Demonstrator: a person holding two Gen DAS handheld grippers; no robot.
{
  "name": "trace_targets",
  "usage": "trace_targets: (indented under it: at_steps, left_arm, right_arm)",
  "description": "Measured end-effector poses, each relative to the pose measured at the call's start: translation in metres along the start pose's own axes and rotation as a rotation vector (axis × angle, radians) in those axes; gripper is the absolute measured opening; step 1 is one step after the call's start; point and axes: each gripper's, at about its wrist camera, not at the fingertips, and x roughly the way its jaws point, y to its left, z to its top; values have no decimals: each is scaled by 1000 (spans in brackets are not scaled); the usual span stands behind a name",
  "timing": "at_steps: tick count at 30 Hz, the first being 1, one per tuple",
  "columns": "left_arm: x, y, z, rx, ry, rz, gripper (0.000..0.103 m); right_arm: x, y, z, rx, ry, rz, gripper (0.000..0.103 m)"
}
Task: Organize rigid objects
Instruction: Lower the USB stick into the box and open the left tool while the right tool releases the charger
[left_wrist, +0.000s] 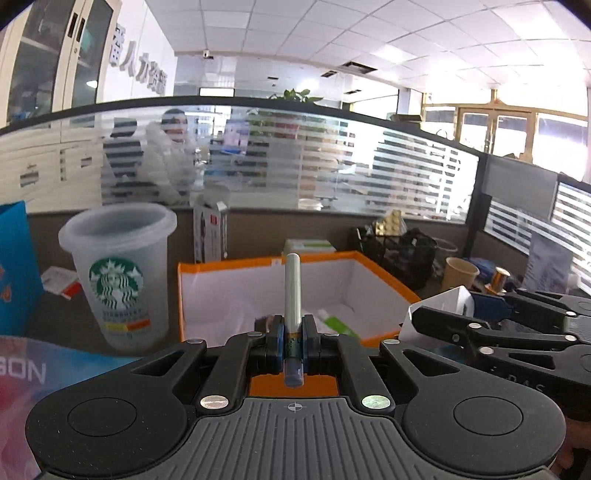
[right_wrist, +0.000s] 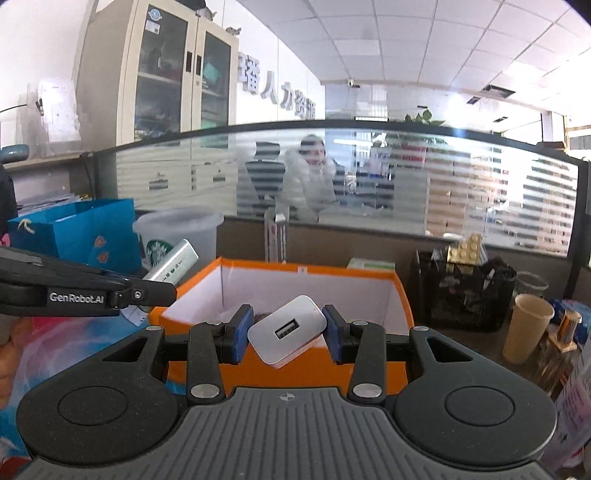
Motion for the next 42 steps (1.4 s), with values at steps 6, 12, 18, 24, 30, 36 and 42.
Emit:
trace_targets:
  at_steps: [6, 12, 18, 24, 30, 36, 42]
  left_arm:
    - [28, 1, 16, -6, 7, 35, 7]
    - [61, 5, 25, -6, 29, 55, 7]
    - [96, 12, 26, -21, 77, 71, 7]
    - [119, 21, 24, -26, 116, 85, 7]
    - [134, 32, 16, -56, 168, 81, 7]
    - [152, 36, 10, -93, 243, 46, 7]
    - [167, 36, 4, -117, 302, 29, 7]
  right_arm:
    - [19, -9, 19, -1, -22, 2, 38]
    - [48, -22, 30, 20, -14, 4, 38]
    - [79, -35, 30, 41, 20, 0, 38]
    - [108, -39, 25, 40, 74, 3, 38]
    - [138, -40, 15, 45, 150, 12, 38]
    - [165, -39, 5, 48, 243, 20, 38]
    - [185, -39, -6, 60, 317, 35, 38]
